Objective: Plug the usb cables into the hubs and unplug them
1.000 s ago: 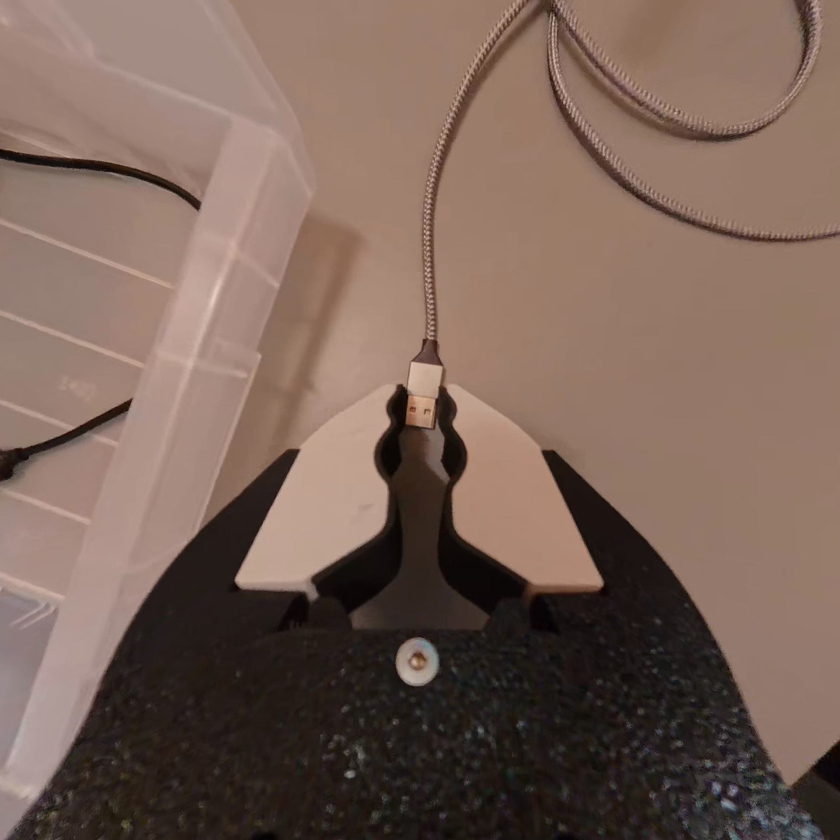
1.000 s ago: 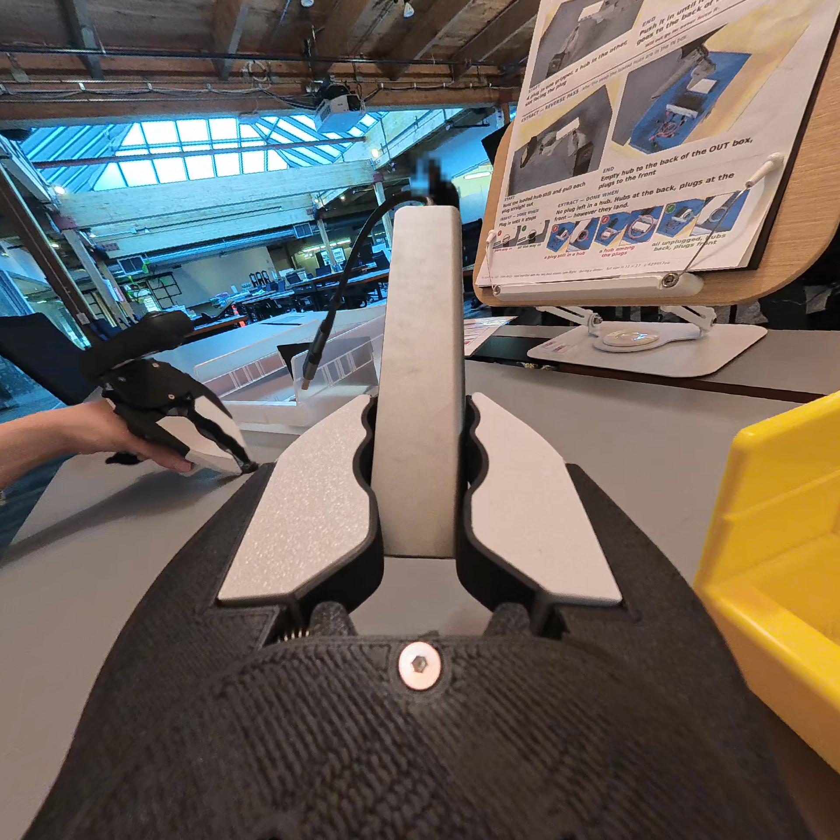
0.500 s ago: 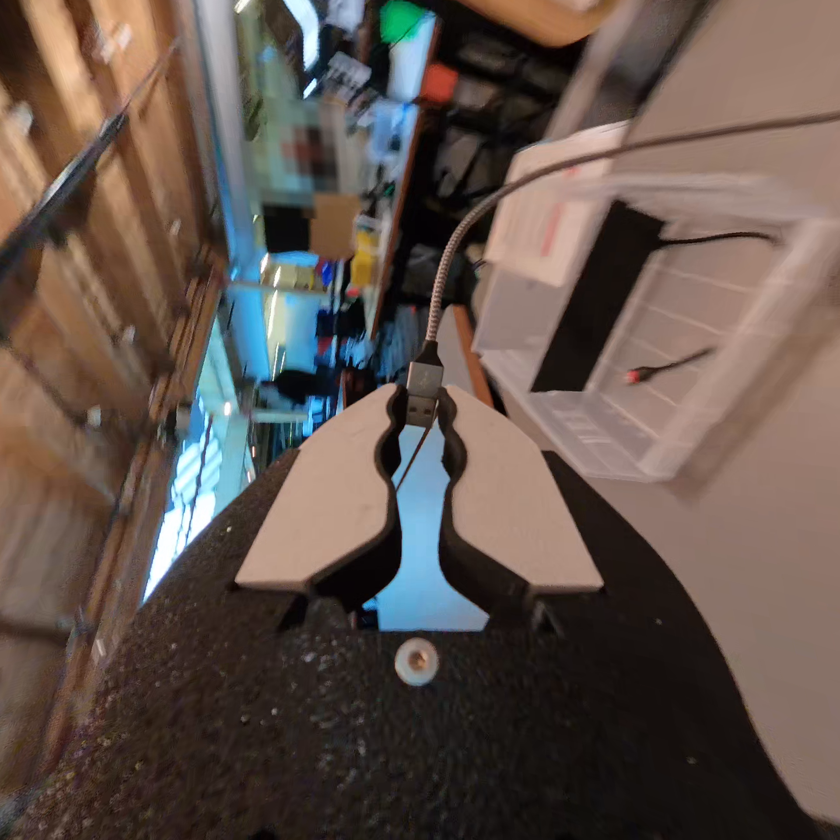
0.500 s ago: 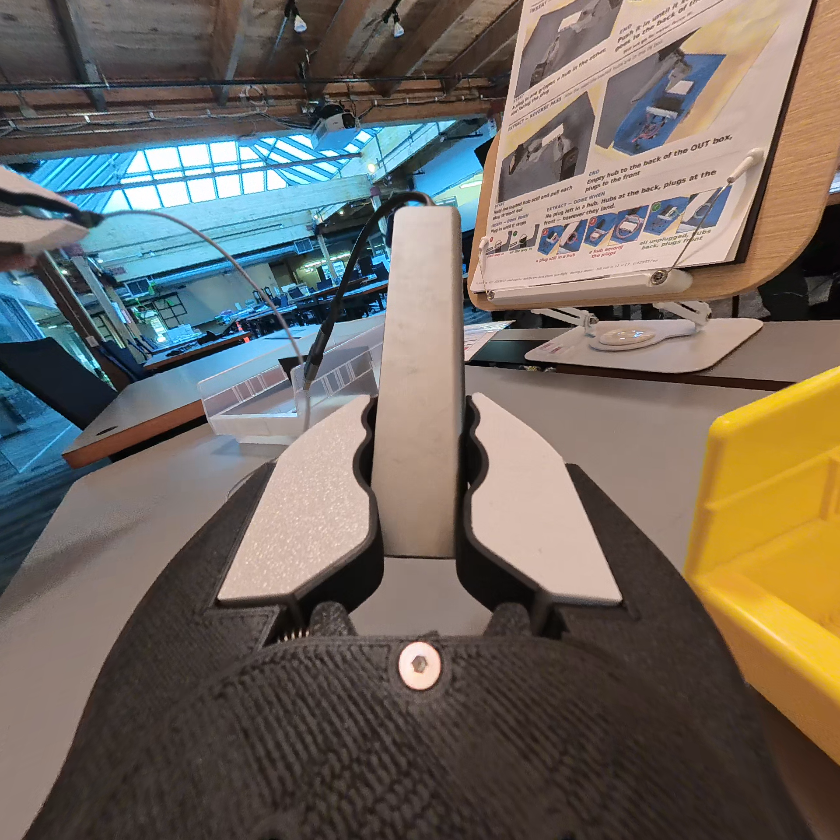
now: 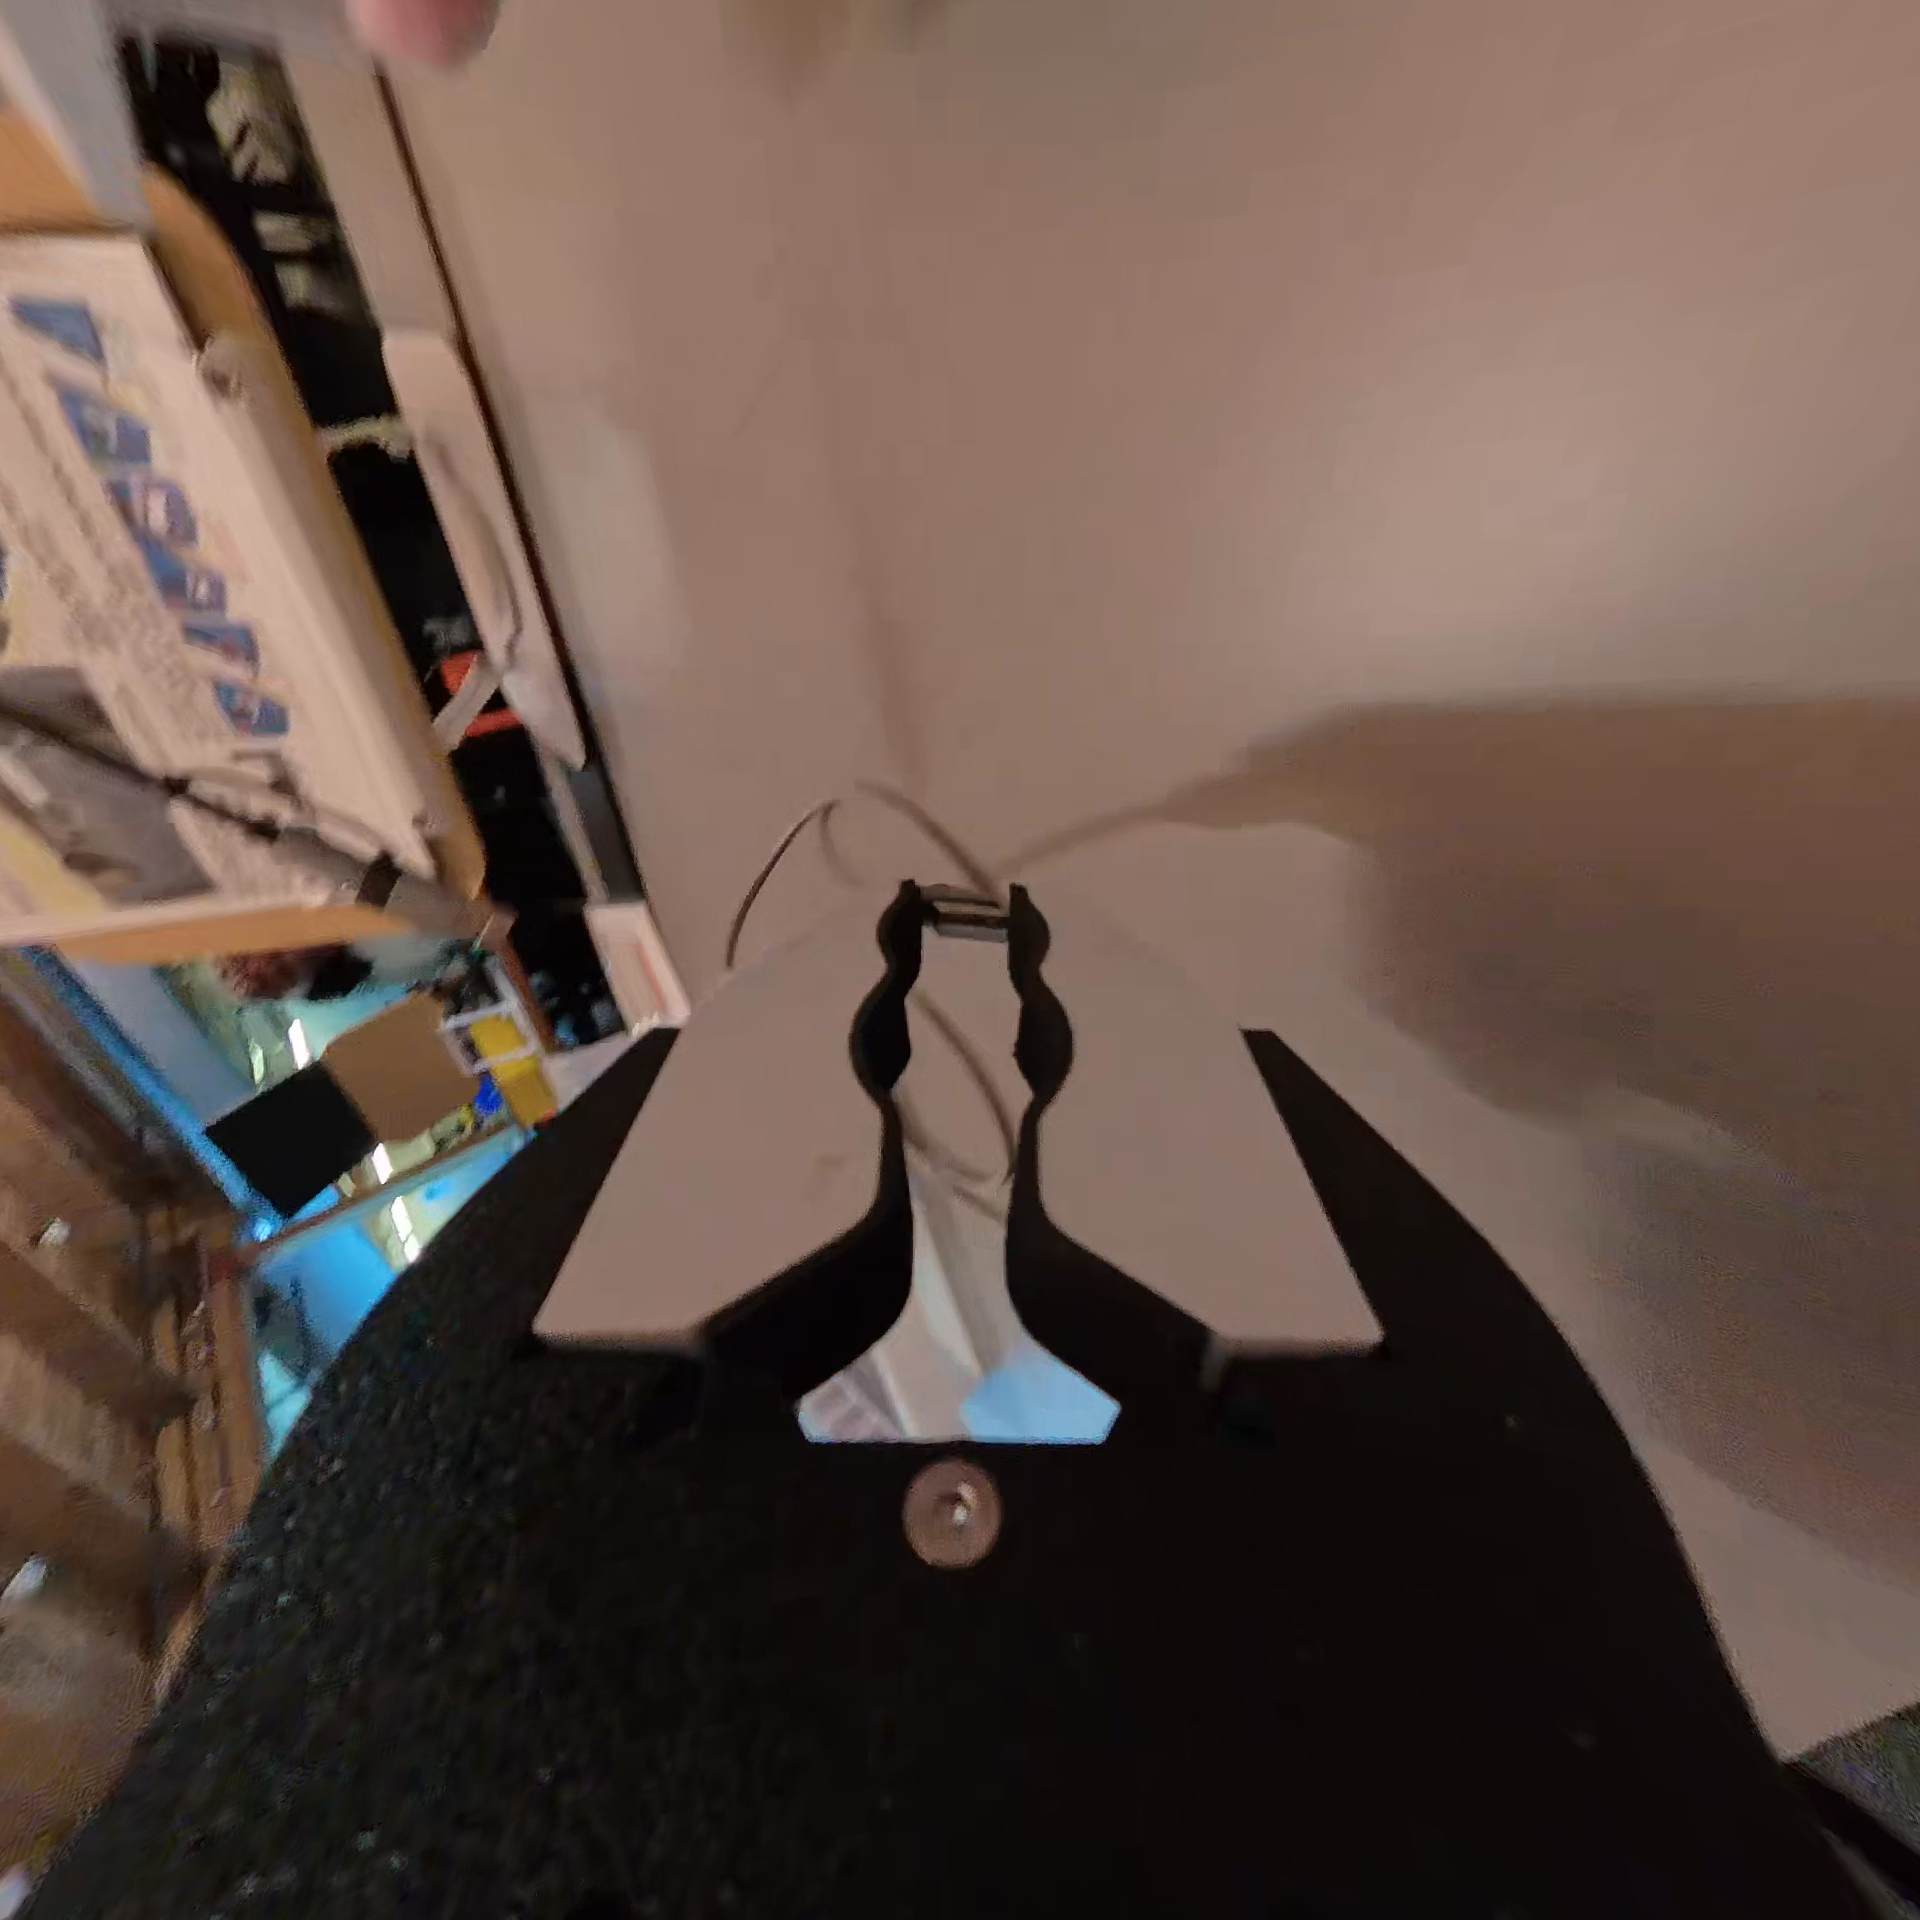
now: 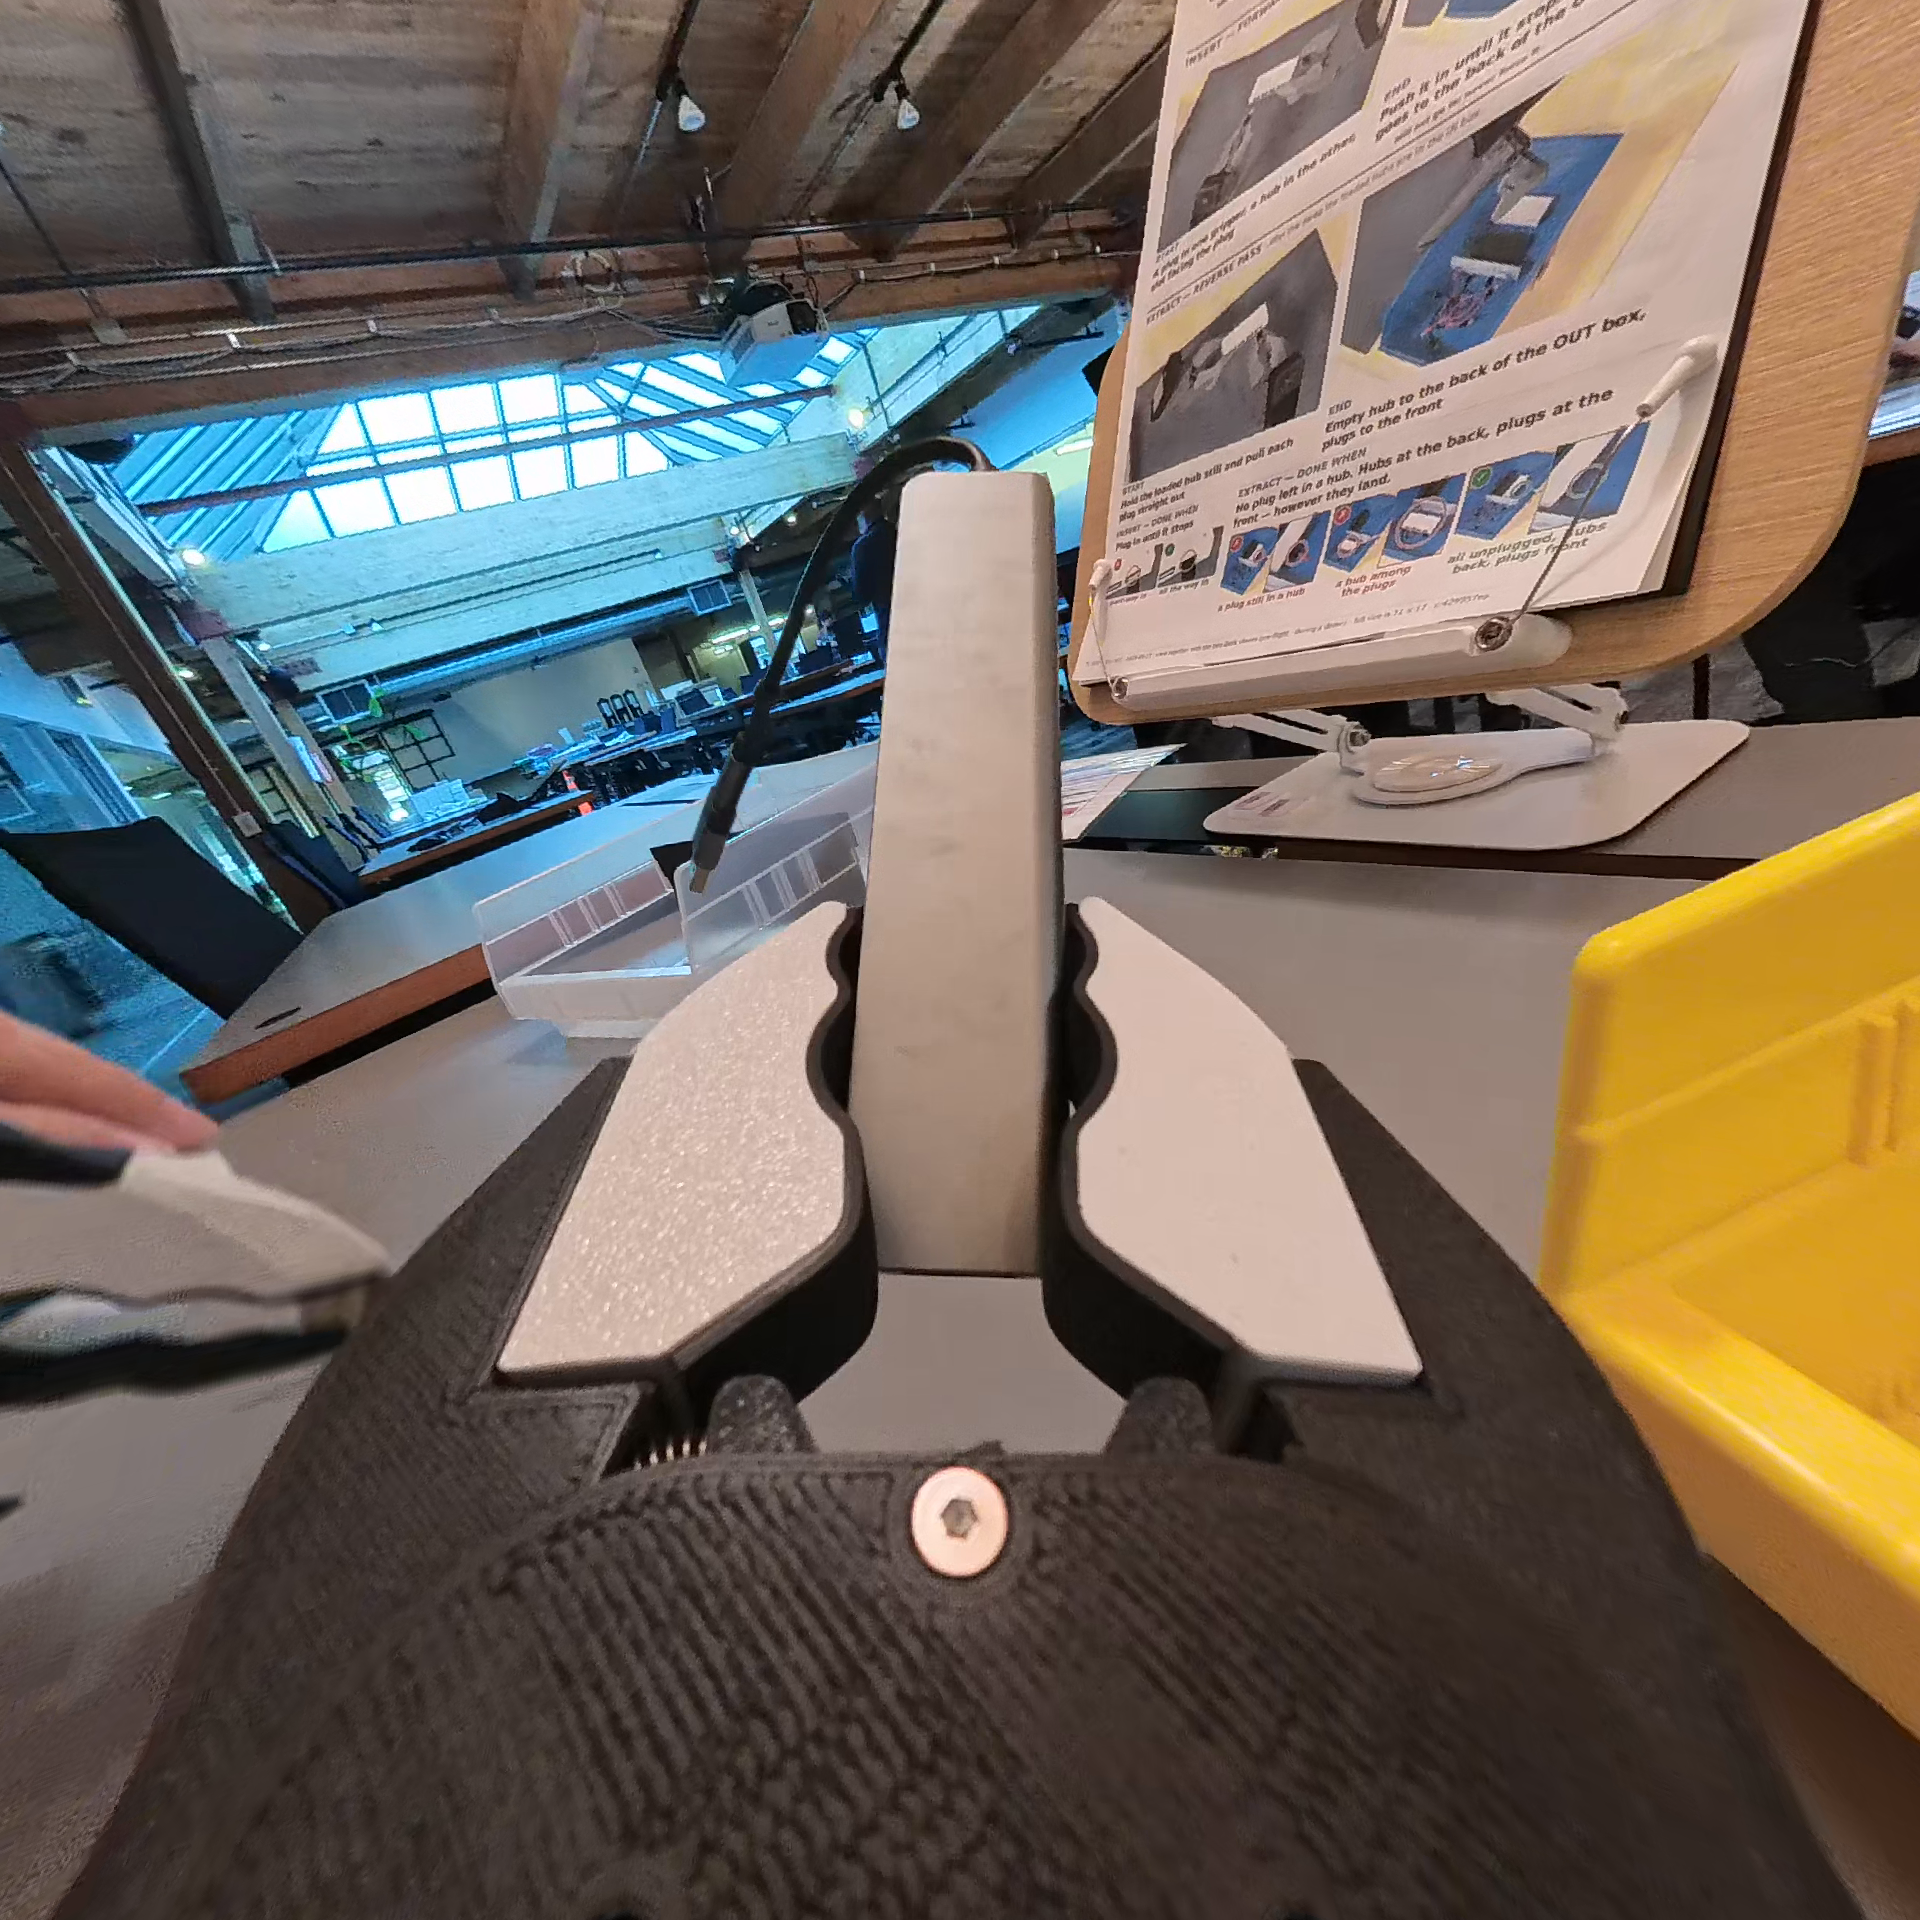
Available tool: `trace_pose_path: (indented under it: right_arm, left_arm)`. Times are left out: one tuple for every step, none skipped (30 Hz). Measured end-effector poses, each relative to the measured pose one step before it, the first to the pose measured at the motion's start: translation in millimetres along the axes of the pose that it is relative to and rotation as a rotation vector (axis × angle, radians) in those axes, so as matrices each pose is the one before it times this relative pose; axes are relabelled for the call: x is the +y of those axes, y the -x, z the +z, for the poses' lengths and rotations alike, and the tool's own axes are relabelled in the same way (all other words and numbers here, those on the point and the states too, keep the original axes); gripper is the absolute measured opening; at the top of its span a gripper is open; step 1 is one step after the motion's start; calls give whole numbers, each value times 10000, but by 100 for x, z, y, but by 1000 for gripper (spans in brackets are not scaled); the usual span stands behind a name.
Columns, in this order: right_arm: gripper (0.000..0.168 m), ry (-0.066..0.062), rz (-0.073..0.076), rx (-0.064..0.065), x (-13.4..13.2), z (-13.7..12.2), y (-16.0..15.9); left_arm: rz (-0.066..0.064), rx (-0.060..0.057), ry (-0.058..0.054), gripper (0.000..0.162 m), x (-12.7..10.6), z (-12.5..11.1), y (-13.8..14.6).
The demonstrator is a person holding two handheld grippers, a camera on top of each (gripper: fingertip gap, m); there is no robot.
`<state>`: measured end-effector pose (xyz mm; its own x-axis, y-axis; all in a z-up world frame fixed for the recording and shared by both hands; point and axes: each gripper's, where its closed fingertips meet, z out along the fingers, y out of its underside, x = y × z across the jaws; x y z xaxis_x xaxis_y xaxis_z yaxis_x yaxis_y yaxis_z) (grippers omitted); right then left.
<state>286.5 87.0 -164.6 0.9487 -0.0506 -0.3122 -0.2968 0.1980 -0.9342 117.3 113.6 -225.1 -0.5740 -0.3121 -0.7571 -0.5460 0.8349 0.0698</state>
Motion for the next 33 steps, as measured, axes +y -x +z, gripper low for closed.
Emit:
trace_pose_path:
  right_arm:
    - [36, 15, 1, -43, 23, 20, 48]
    - [36, 12, -19, -15, 1, 4, 22]
    - [36, 10, -34, 8, 1, -6, -9]
    - [36, 1, -4, -9, -1, 0, -1]
    - [36, 0, 11, -2, -16, -15, -28]
    - [36, -16, 14, 19, -16, -19, -51]
    - [36, -20, 17, 14, -42, -31, -59]
    - [36, -10, 16, 9, -26, -28, -53]
    - [36, -7, 5, 21, -23, -30, -77]
    - [36, -15, 6, 19, -32, -35, -64]
    - [36, -15, 9, 16, -37, -44, -67]
    - [36, -17, 18, 8, -35, -34, -42]
    - [36, -19, 12, 15, -28, -45, -49]
    - [36, -29, 16, -3, -35, -30, -13]
    - [36, -4, 10, -4, -10, -6, 2]
    - [36, 14, -3, -9, 22, 10, 11]
    - [36, 26, -10, -12, 29, 32, 26]
    - [36, 37, -12, -14, 47, 44, 29]
    - [36, 41, -15, -13, 51, 42, 25]
    - [36, 42, -15, -9, 46, 42, 33]
    - [36, 28, -22, -1, 37, 29, 23]
    - [36, 21, -22, -6, 34, 23, 25]
    - [36, 22, -11, -9, 20, 26, 21]
    - [36, 9, -9, 3, 17, 23, -9]
    - [36, 5, -9, -1, 2, 28, -1]
    - [36, 15, -1, 4, 16, 20, -1]
    - [36, -4, -7, 2, -4, 13, -7]
    - [36, -6, -1, 8, -4, 3, -1]
    - [36, -7, 3, -1, -6, -16, -10]
    - [36, -23, -2, -1, -34, -24, 8]
    - [36, -38, -7, -3, -45, -36, 11]
    - [36, -35, -7, -12, -41, -38, 23]
    - [36, -14, -5, -21, -12, -22, 28]
  left_arm:
    - [10, 198, -387, 16, -1004, 301, -677]
    - [-3, 192, -468, 17, -960, 382, -579]
    - [23, 198, -513, 17, -870, 422, -485]
    - [30, 176, -483, 17, -689, 470, -352]
    - [16, 183, -477, 18, -582, 489, -245]
    - [14, 309, -581, 19, -622, 494, -327]
    - [-55, 399, -713, 20, -682, 451, -365]
    - [-229, 427, -776, 22, -692, 416, -276]
    - [-365, 536, -783, 24, -651, 372, -300]
    - [-387, 573, -785, 27, -600, 292, -246]
    - [-356, 449, -738, 30, -487, 128, -2]
    - [-320, 337, -614, 33, -371, -170, 198]
    - [-261, 170, -508, 36, -324, -581, 482]
    - [-184, -45, -493, 36, -371, -968, 812]
    - [-166, -134, -468, 36, -361, -1275, 959]
    - [-190, -117, -364, 35, -240, -1471, 958]
    - [-141, -114, -169, 34, 80, -1520, 895]
    - [-24, -65, 115, 33, 553, -1445, 671]
    - [94, 90, 397, 32, 1079, -1282, 226]
    - [173, 187, 594, 31, 1498, -1023, -169]
    - [223, 189, 622, 31, 1697, -721, -427]
    - [221, 113, 503, 30, 1586, -371, -524]
    - [110, 19, 320, 29, 1279, -22, -521]
    - [2, 44, 183, 28, 918, 296, -596]
    - [9, -23, 181, 27, 745, 505, -471]
    - [117, -140, 273, 27, 704, 624, -234]
    - [201, -101, 255, 25, 540, 626, -192]
    - [171, -40, 142, 25, 267, 640, -154]
    - [92, -35, 27, 24, 8, 620, -60]
    - [2, -78, -138, 20, -247, 543, 95]
    - [-57, -97, -248, 18, -371, 434, 231]
    - [-108, -18, -221, 15, -248, 346, 229]
    - [-218, 78, -145, 10, -86, 318, 189]
